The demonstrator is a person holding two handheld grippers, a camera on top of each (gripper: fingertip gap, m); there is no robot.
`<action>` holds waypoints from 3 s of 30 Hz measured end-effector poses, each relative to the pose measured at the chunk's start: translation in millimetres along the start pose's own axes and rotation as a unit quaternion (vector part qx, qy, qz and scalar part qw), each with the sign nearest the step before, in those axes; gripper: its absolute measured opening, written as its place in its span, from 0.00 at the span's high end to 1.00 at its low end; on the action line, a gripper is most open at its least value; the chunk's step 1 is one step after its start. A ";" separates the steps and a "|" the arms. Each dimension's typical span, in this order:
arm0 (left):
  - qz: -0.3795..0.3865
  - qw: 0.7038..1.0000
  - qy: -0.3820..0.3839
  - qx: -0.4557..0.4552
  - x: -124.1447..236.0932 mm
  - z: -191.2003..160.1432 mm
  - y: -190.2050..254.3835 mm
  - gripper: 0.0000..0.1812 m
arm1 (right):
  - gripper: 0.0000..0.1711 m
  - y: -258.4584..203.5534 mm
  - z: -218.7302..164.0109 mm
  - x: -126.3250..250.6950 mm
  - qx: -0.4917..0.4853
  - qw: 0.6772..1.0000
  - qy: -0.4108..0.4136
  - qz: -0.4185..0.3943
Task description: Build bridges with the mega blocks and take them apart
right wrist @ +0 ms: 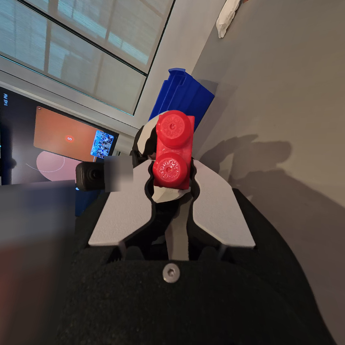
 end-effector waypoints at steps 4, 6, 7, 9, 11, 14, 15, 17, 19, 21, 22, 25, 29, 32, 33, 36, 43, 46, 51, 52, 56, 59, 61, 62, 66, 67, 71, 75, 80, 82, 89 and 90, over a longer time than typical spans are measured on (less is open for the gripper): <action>-0.010 1.000 0.002 0.004 0.0 0.3 1.2 0.57 | 0.79 4.0 -3.4 0.5 -0.017 0.999 0.011 0.027; -0.013 1.000 0.006 0.003 0.2 0.8 2.1 0.57 | 0.79 4.2 -5.1 1.0 -0.021 0.998 0.018 0.053; -0.016 1.000 0.008 0.004 0.6 1.0 2.5 0.57 | 0.79 3.0 -5.9 1.1 -0.016 0.998 0.020 0.062; -0.018 1.000 0.017 0.003 2.2 2.9 3.4 0.57 | 0.79 1.2 -7.5 1.7 -0.004 0.997 0.022 0.074; -0.023 1.000 0.015 0.003 1.8 2.6 4.3 0.57 | 0.79 1.5 -8.6 2.0 0.002 0.997 0.022 0.075; -0.027 0.999 0.024 0.013 2.1 3.0 4.6 0.57 | 0.79 1.2 -9.3 0.8 0.008 0.998 0.020 0.065; -0.027 0.999 0.027 0.015 2.9 3.3 4.1 0.57 | 0.79 0.4 -9.2 0.1 0.011 0.998 0.018 0.063; -0.024 0.999 0.034 0.018 4.7 4.4 3.1 0.58 | 0.79 -1.9 -8.4 -1.1 0.014 0.998 0.014 0.061; -0.025 0.999 0.039 0.019 5.7 4.8 2.2 0.58 | 0.79 -3.7 -7.6 -2.0 0.019 0.998 0.009 0.058; -0.027 0.999 0.039 0.018 5.6 5.0 2.4 0.58 | 0.79 -4.4 -7.5 -2.0 0.028 0.998 0.002 0.051; -0.027 0.999 0.038 0.018 5.4 4.8 2.7 0.58 | 0.79 -4.6 -7.5 -1.8 0.031 0.998 0.001 0.048; -0.027 0.999 0.041 0.018 5.8 5.4 2.5 0.58 | 0.79 -5.1 -7.5 -2.1 0.036 0.998 0.001 0.049; -0.029 0.998 0.049 0.017 8.2 6.7 1.8 0.58 | 0.79 -7.4 -6.6 -3.2 0.045 0.998 -0.017 0.046; -0.031 0.998 0.049 0.012 8.1 7.0 2.7 0.58 | 0.79 -8.2 -6.5 -2.5 0.050 0.998 -0.032 0.037; -0.033 0.998 0.048 0.012 7.8 6.8 2.9 0.58 | 0.79 -7.9 -6.6 -2.4 0.049 0.998 -0.036 0.035; -0.033 0.998 0.046 0.006 7.8 6.7 4.0 0.58 | 0.79 -7.2 -7.3 -2.4 0.051 0.997 -0.045 0.032; -0.008 0.997 0.074 -0.022 14.1 13.3 1.9 0.57 | 0.79 -12.1 -5.1 -3.4 0.064 0.996 -0.036 0.059; -0.009 0.996 0.083 -0.018 16.0 14.0 1.4 0.57 | 0.79 -10.7 -5.8 -4.8 0.051 0.995 -0.027 0.082; -0.009 0.997 0.077 -0.025 14.3 13.2 2.8 0.58 | 0.80 -5.1 -8.1 -4.3 0.031 0.994 -0.015 0.099; -0.009 0.997 0.076 -0.026 14.2 13.0 3.0 0.58 | 0.79 -4.5 -8.4 -4.2 0.029 0.994 -0.014 0.100; -0.010 0.997 0.075 -0.026 13.3 12.2 3.6 0.58 | 0.79 -2.4 -9.2 -3.7 0.019 0.994 -0.013 0.103; -0.016 0.996 0.076 -0.032 13.2 12.2 5.6 0.57 | 0.80 0.0 -11.0 -2.7 0.005 0.994 -0.018 0.108; -0.029 0.996 0.079 -0.028 13.8 12.4 7.4 0.57 | 0.80 2.1 -12.7 -2.2 -0.004 0.994 -0.022 0.109; -0.039 0.995 0.083 -0.025 14.7 13.1 8.5 0.59 | 0.80 3.7 -12.9 -1.2 -0.008 0.994 -0.017 0.108; -0.042 0.996 0.076 -0.025 13.0 11.1 9.3 0.60 | 0.79 8.3 -12.6 3.9 -0.039 0.990 0.001 0.134; -0.039 0.996 0.077 -0.030 12.5 10.2 9.9 0.62 | 0.79 10.2 -14.1 3.1 -0.039 0.991 -0.004 0.126; -0.051 0.996 0.070 -0.033 11.1 7.3 10.9 0.62 | 0.80 17.4 -15.4 4.6 -0.032 0.995 -0.011 0.099; -0.060 0.996 0.053 -0.035 17.5 3.5 -1.2 0.64 | 0.79 23.4 -12.4 15.6 -0.027 0.997 -0.008 0.074; -0.065 0.997 0.041 0.026 34.5 -1.0 -34.2 0.68 | 0.79 31.5 -13.1 29.0 -0.029 0.998 -0.005 0.057; -0.049 0.997 0.025 0.044 34.9 -7.7 -45.0 0.69 | 0.79 34.7 -14.3 31.6 -0.031 0.998 -0.004 0.055; 0.010 0.997 -0.072 0.038 22.3 -26.8 -53.7 0.72 | 0.80 49.5 -21.6 31.7 -0.034 0.999 -0.042 -0.002; 0.006 0.995 -0.097 0.026 18.9 -31.1 -51.5 0.72 | 0.80 50.6 -22.3 31.4 -0.028 0.998 -0.057 -0.021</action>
Point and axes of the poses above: each gripper's, where its closed fingertips meet, x back along the fingers, z out of its top, y = z × x across the jaws, the point moved 7 cm from there along x, back along the fingers, and after that the axes turned 12 degrees about -y, right-handed, at the moved point
